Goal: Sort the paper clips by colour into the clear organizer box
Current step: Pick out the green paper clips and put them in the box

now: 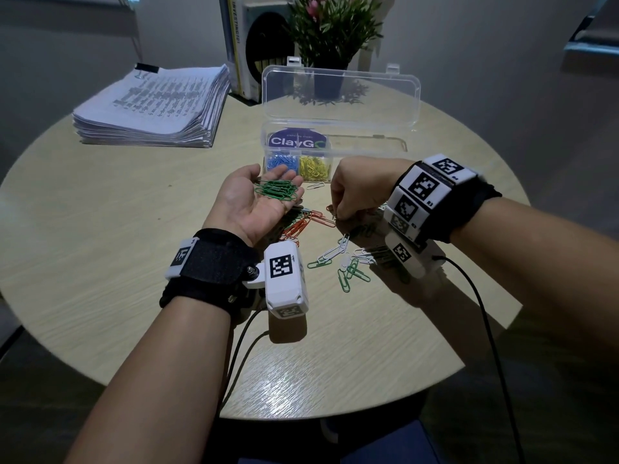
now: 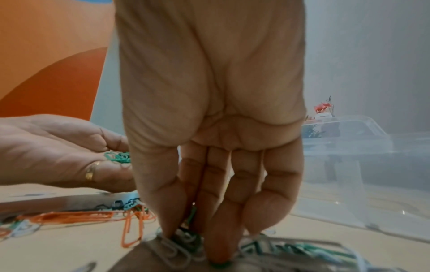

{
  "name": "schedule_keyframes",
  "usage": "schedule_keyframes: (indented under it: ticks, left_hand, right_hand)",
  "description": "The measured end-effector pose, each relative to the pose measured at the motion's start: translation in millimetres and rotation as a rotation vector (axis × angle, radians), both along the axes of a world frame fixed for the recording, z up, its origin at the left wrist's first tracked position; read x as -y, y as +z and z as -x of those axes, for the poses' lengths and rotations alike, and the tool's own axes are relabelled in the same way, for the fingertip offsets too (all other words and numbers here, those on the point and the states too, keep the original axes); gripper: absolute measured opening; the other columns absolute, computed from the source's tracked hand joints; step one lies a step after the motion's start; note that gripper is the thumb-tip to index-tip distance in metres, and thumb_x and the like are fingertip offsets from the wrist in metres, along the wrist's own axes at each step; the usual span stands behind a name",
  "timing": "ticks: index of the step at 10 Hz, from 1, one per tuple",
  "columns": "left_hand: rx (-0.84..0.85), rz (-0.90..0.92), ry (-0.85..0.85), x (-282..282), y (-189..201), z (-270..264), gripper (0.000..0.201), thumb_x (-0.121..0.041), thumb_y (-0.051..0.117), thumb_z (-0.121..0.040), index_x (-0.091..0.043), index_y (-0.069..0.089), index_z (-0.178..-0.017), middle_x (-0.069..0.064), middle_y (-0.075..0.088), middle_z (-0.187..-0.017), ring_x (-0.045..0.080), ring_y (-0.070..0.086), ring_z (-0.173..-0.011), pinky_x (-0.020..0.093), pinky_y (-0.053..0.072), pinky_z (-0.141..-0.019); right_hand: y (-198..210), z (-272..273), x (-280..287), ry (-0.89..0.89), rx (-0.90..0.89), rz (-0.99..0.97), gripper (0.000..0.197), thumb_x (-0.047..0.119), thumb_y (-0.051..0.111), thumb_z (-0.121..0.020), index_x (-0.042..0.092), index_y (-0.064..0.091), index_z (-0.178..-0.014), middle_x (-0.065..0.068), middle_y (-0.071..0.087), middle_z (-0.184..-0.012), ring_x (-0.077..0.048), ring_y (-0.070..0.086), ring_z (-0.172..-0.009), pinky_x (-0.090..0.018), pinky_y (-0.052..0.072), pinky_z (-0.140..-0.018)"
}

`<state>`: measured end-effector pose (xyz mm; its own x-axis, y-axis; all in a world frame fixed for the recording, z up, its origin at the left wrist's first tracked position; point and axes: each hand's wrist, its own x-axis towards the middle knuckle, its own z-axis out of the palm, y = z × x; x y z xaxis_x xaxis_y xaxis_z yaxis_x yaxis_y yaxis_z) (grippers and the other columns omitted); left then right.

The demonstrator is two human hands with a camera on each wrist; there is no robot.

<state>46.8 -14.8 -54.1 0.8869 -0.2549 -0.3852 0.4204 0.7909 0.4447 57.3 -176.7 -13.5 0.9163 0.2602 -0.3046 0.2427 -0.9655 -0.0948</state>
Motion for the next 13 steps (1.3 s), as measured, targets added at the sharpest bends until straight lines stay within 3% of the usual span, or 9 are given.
schedule_keyframes:
  ticks: [2,4,6,8,10,11,12,13]
  left_hand:
    - [0.0,-0.01,0.002,0.1,0.8,0.1,0.044,-0.025,0.027,-0.102,0.008,0.055,-0.098,0.023,0.057,-0.102,0.033,0.046,-0.126,0.043,0.038,-0.095]
    - [0.002,-0.017,0.004,0.4,1.0,1.2,0.044,-0.025,0.026,-0.102,0.008,0.055,-0.097,0.023,0.057,-0.1,0.034,0.046,-0.126,0.043,0.037,-0.098]
    - [0.003,-0.019,0.003,0.2,0.4,0.4,0.044,-0.025,0.026,-0.102,0.008,0.055,-0.098,0.023,0.057,-0.101,0.034,0.045,-0.127,0.044,0.037,-0.099]
    - [0.004,-0.019,0.004,-0.1,1.0,1.9,0.044,-0.026,0.027,-0.102,0.008,0.055,-0.097,0.023,0.058,-0.101,0.034,0.046,-0.126,0.043,0.038,-0.099]
    - [0.006,-0.017,0.002,-0.2,1.7,2.9,0.044,-0.026,0.027,-0.102,0.008,0.055,-0.099,0.023,0.057,-0.102,0.033,0.046,-0.126,0.043,0.038,-0.096]
    - [0.007,-0.017,0.003,-0.2,2.0,3.1,0.044,-0.026,0.027,-0.102,0.008,0.055,-0.098,0.023,0.057,-0.102,0.033,0.046,-0.127,0.042,0.038,-0.097]
    - [0.008,-0.013,0.003,0.1,1.4,2.8,0.044,-0.026,0.027,-0.102,0.008,0.055,-0.099,0.023,0.057,-0.102,0.033,0.046,-0.126,0.043,0.038,-0.096]
    - [0.005,-0.014,0.007,-0.1,1.2,2.2,0.044,-0.026,0.028,-0.102,0.008,0.055,-0.1,0.024,0.057,-0.103,0.034,0.046,-0.126,0.043,0.038,-0.096]
  right_hand:
    - [1.0,1.9,3.1,-0.001,0.015,-0.02,0.006,0.015,0.07,-0.078,0.018,0.07,-0.083,0.005,0.061,-0.069,-0.011,0.053,-0.062,-0.022,0.044,-0.058]
    - [3.0,1.9,3.5,0.039,0.012,0.022,0.018,0.011,0.074,-0.076,0.015,0.075,-0.093,0.001,0.066,-0.08,-0.009,0.055,-0.063,-0.017,0.043,-0.052]
    - [-0.6,1.0,6.9,0.023,0.071,0.001,0.017,0.009,0.067,-0.082,0.015,0.073,-0.097,-0.001,0.064,-0.086,-0.015,0.055,-0.075,-0.019,0.04,-0.05]
    - [-1.7,1.2,9.9,0.035,0.09,-0.002,0.017,0.007,0.066,-0.081,0.013,0.072,-0.096,-0.002,0.062,-0.084,-0.017,0.054,-0.077,-0.018,0.038,-0.05]
    - [-0.1,3.0,10.1,0.065,0.069,0.042,0.015,0.013,0.077,-0.076,0.014,0.074,-0.091,0.001,0.062,-0.078,-0.016,0.057,-0.074,-0.02,0.043,-0.054]
    - [-0.4,3.1,8.5,0.071,0.064,0.075,0.01,0.01,0.073,-0.078,0.018,0.069,-0.083,0.002,0.059,-0.073,-0.017,0.055,-0.074,-0.02,0.041,-0.051]
    - [-0.4,2.5,8.3,0.066,0.058,0.088,0.01,0.011,0.072,-0.078,0.015,0.071,-0.088,0.004,0.057,-0.071,-0.018,0.055,-0.074,-0.02,0.041,-0.052]
    - [0.5,2.5,9.4,0.065,0.04,0.047,0.016,0.013,0.075,-0.078,0.014,0.074,-0.094,0.0,0.064,-0.082,-0.015,0.056,-0.074,-0.017,0.041,-0.052]
